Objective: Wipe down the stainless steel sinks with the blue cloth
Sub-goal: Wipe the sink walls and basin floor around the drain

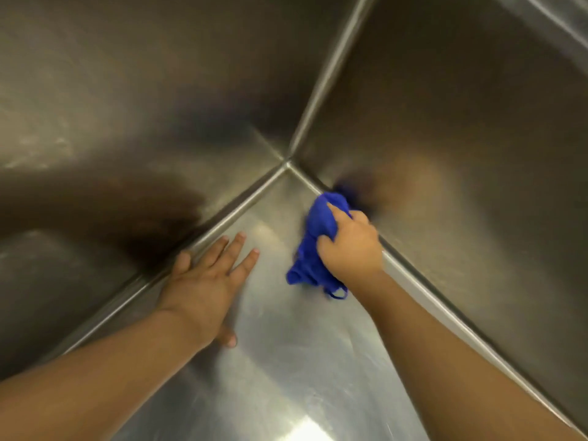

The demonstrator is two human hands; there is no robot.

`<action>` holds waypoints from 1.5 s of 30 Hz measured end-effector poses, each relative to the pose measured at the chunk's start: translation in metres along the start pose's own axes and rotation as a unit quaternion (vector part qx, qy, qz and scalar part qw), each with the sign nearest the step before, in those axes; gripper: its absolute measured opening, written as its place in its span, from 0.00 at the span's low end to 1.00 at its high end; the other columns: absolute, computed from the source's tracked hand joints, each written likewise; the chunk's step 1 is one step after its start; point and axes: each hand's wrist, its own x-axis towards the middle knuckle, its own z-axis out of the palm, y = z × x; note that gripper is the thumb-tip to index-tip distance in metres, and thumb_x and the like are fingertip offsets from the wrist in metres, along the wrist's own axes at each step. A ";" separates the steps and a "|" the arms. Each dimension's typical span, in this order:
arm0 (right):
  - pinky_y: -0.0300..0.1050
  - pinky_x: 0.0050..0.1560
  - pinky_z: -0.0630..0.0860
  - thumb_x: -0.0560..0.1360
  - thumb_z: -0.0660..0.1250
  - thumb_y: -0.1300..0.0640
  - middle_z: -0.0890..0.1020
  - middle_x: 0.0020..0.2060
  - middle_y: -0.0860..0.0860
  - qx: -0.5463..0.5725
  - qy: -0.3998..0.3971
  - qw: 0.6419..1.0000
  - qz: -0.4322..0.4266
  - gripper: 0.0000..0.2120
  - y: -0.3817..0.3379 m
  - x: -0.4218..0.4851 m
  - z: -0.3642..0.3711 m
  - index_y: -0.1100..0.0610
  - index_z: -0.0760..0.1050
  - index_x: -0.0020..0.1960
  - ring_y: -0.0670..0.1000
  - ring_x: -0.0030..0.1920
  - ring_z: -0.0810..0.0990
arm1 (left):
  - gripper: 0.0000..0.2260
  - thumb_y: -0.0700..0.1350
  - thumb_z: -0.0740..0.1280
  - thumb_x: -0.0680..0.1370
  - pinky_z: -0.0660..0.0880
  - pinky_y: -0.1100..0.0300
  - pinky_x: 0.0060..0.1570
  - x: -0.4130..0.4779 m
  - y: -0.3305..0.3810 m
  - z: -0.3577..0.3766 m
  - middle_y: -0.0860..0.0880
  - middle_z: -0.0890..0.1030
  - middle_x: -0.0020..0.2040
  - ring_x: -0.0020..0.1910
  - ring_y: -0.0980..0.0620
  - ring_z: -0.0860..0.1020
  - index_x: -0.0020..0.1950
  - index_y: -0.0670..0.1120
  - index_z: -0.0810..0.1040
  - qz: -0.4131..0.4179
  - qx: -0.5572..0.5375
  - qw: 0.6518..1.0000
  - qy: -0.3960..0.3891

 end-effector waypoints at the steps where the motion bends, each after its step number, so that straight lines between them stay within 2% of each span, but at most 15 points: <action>1: 0.51 0.64 0.68 0.75 0.61 0.53 0.66 0.68 0.55 -0.017 0.002 1.000 0.025 0.31 0.017 -0.010 -0.002 0.46 0.58 0.76 0.62 0.64 0.69 | 0.54 0.61 0.71 0.70 0.47 0.47 0.72 0.000 -0.001 0.001 0.52 0.25 0.74 0.76 0.52 0.34 0.75 0.56 0.29 0.000 -0.001 1.000 -0.001; 4: 0.52 0.63 0.69 0.75 0.60 0.53 0.66 0.68 0.55 -0.023 -0.005 0.995 0.098 0.31 0.038 -0.038 0.000 0.47 0.56 0.77 0.60 0.64 0.69 | 0.55 0.62 0.71 0.70 0.47 0.46 0.72 0.002 -0.001 0.002 0.53 0.22 0.70 0.76 0.52 0.33 0.74 0.56 0.27 0.002 0.001 1.000 -0.001; 7: 0.54 0.65 0.67 0.75 0.60 0.52 0.65 0.67 0.56 0.004 -0.005 0.989 0.150 0.29 0.011 -0.025 0.001 0.49 0.59 0.76 0.61 0.64 0.67 | 0.55 0.63 0.70 0.70 0.48 0.47 0.72 0.002 -0.001 0.002 0.52 0.24 0.72 0.76 0.52 0.33 0.74 0.56 0.27 0.001 0.012 1.000 -0.002; 9: 0.55 0.67 0.63 0.75 0.61 0.51 0.63 0.67 0.55 0.004 -0.001 0.993 0.121 0.29 -0.019 -0.007 0.006 0.48 0.59 0.75 0.61 0.65 0.65 | 0.55 0.64 0.70 0.69 0.49 0.47 0.71 0.002 -0.001 0.002 0.51 0.26 0.74 0.76 0.52 0.33 0.74 0.56 0.27 0.002 0.028 1.000 -0.002; 12: 0.55 0.65 0.60 0.74 0.62 0.52 0.62 0.68 0.52 -0.002 -0.004 1.000 0.005 0.30 -0.059 0.011 0.016 0.45 0.58 0.75 0.59 0.66 0.61 | 0.55 0.67 0.69 0.69 0.51 0.47 0.71 0.002 -0.002 0.001 0.51 0.26 0.75 0.76 0.52 0.34 0.73 0.57 0.25 0.000 0.051 0.999 -0.003; 16: 0.51 0.63 0.60 0.75 0.61 0.52 0.61 0.70 0.50 0.024 0.019 0.999 -0.021 0.31 -0.030 -0.003 0.019 0.44 0.56 0.76 0.56 0.68 0.61 | 0.55 0.66 0.69 0.69 0.51 0.46 0.71 0.003 0.002 -0.002 0.49 0.28 0.75 0.77 0.50 0.36 0.74 0.54 0.27 -0.002 0.069 0.998 -0.008; 21: 0.54 0.66 0.62 0.73 0.59 0.50 0.61 0.72 0.54 0.045 0.038 0.985 0.165 0.32 0.067 -0.077 0.017 0.46 0.57 0.76 0.59 0.69 0.62 | 0.55 0.68 0.67 0.70 0.46 0.43 0.72 0.006 0.007 -0.004 0.49 0.27 0.75 0.76 0.49 0.34 0.76 0.50 0.29 0.008 0.054 0.998 -0.005; 25: 0.56 0.66 0.61 0.76 0.60 0.54 0.59 0.70 0.56 0.012 0.000 0.964 0.267 0.32 0.059 -0.068 0.010 0.46 0.53 0.77 0.62 0.67 0.62 | 0.53 0.69 0.66 0.70 0.44 0.42 0.72 0.007 0.017 0.001 0.50 0.27 0.75 0.76 0.50 0.33 0.75 0.53 0.28 0.029 0.028 0.999 0.015; 29: 0.55 0.66 0.59 0.75 0.61 0.52 0.58 0.70 0.54 0.019 0.026 0.988 0.151 0.31 0.011 -0.032 0.017 0.46 0.55 0.76 0.61 0.67 0.60 | 0.53 0.71 0.63 0.70 0.44 0.42 0.72 0.007 0.032 0.009 0.50 0.26 0.75 0.76 0.51 0.33 0.74 0.53 0.26 0.056 0.067 0.996 0.032; 32: 0.53 0.66 0.58 0.76 0.61 0.51 0.56 0.73 0.51 0.029 0.030 0.997 0.065 0.32 0.027 -0.036 0.019 0.45 0.53 0.77 0.57 0.69 0.59 | 0.49 0.72 0.57 0.71 0.43 0.42 0.72 0.008 0.042 0.013 0.50 0.27 0.74 0.76 0.52 0.35 0.74 0.54 0.27 0.077 0.075 0.991 0.078; 33: 0.53 0.67 0.59 0.76 0.60 0.51 0.56 0.73 0.51 0.030 0.034 0.997 0.065 0.32 0.043 -0.045 0.019 0.44 0.52 0.77 0.57 0.70 0.59 | 0.47 0.72 0.55 0.71 0.45 0.42 0.72 0.009 0.043 0.016 0.50 0.31 0.76 0.77 0.51 0.40 0.76 0.53 0.31 0.100 0.062 0.986 0.120; 35: 0.53 0.67 0.59 0.76 0.61 0.51 0.57 0.73 0.52 0.028 0.050 0.991 0.117 0.32 0.084 -0.071 0.019 0.44 0.53 0.77 0.58 0.70 0.61 | 0.42 0.72 0.52 0.71 0.53 0.43 0.66 0.013 0.047 0.018 0.45 0.56 0.78 0.74 0.47 0.64 0.78 0.49 0.57 0.139 0.071 0.973 0.168; 37: 0.54 0.66 0.61 0.75 0.61 0.53 0.61 0.71 0.54 0.035 0.064 0.974 0.216 0.32 0.124 -0.102 0.019 0.44 0.55 0.77 0.59 0.67 0.63 | 0.40 0.71 0.52 0.69 0.58 0.45 0.59 0.018 0.048 0.021 0.43 0.73 0.69 0.65 0.44 0.75 0.70 0.47 0.73 0.160 0.064 0.969 0.178; 41: 0.56 0.66 0.63 0.76 0.59 0.55 0.60 0.70 0.55 0.063 0.040 0.936 0.343 0.32 0.159 -0.135 0.011 0.44 0.52 0.77 0.60 0.66 0.63 | 0.38 0.69 0.53 0.70 0.57 0.44 0.60 0.028 0.060 0.025 0.43 0.73 0.70 0.68 0.45 0.65 0.70 0.47 0.73 0.213 0.081 0.948 0.223; 45: 0.54 0.64 0.61 0.76 0.59 0.52 0.58 0.72 0.53 0.019 0.028 0.953 0.302 0.31 0.135 -0.107 0.006 0.45 0.53 0.77 0.60 0.66 0.62 | 0.37 0.69 0.53 0.70 0.56 0.43 0.61 0.031 0.075 0.029 0.43 0.72 0.70 0.67 0.45 0.65 0.71 0.47 0.70 0.248 0.085 0.936 0.235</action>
